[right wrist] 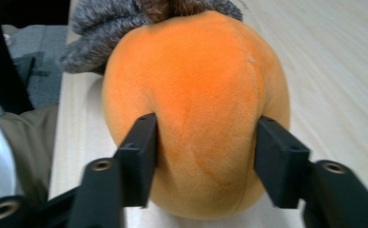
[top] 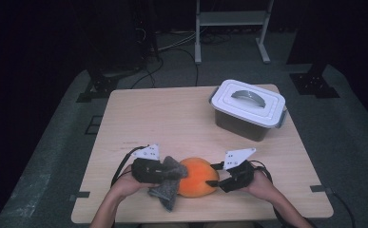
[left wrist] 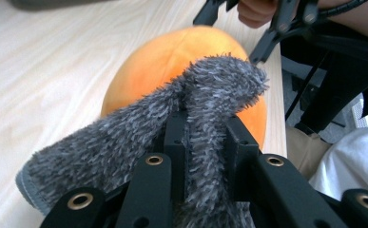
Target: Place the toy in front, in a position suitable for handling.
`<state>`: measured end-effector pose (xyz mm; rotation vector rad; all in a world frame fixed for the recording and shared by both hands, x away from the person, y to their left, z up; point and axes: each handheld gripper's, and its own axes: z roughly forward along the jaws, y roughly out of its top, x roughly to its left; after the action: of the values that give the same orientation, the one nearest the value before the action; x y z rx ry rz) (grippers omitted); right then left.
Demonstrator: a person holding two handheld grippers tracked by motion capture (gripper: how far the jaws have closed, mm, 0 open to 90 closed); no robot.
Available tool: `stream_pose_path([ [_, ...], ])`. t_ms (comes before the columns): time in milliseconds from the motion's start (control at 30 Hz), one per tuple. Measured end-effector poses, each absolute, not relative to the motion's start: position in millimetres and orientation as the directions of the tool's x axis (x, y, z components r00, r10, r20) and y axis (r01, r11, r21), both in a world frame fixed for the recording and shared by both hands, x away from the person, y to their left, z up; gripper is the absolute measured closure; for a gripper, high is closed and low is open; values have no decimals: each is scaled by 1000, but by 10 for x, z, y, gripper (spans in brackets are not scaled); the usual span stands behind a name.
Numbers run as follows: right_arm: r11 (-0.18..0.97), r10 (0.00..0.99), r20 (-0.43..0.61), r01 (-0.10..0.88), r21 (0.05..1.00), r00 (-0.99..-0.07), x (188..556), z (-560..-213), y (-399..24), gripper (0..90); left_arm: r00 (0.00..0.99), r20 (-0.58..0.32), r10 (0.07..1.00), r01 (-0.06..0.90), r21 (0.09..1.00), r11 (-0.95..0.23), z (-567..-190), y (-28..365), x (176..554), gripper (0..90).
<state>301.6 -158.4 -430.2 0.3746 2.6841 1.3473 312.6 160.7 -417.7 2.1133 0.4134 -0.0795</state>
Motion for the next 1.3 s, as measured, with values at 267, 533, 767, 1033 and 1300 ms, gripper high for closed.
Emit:
stream_pose_path([
  [267,538,279,117,256,803,-953,3146,-4274,-1598,222,939,-216,267,327,800,-503,-4184,1631,3116,749],
  [533,556,283,76,228,799,-956,3115,-4287,-1496,403,944,-200,261,311,803,-509,-4091,1529,3204,749],
  [767,558,295,-14,161,814,-955,3068,-4191,-1508,460,955,-181,233,277,820,-500,-3915,1354,3301,748],
  [1033,590,267,-23,144,794,-963,3015,-4280,-1640,465,946,-209,247,311,795,-521,-4089,1445,3246,742],
  [1300,599,255,-50,117,792,-966,2954,-4261,-1570,440,940,-207,270,326,778,-537,-4115,1547,3209,743],
])
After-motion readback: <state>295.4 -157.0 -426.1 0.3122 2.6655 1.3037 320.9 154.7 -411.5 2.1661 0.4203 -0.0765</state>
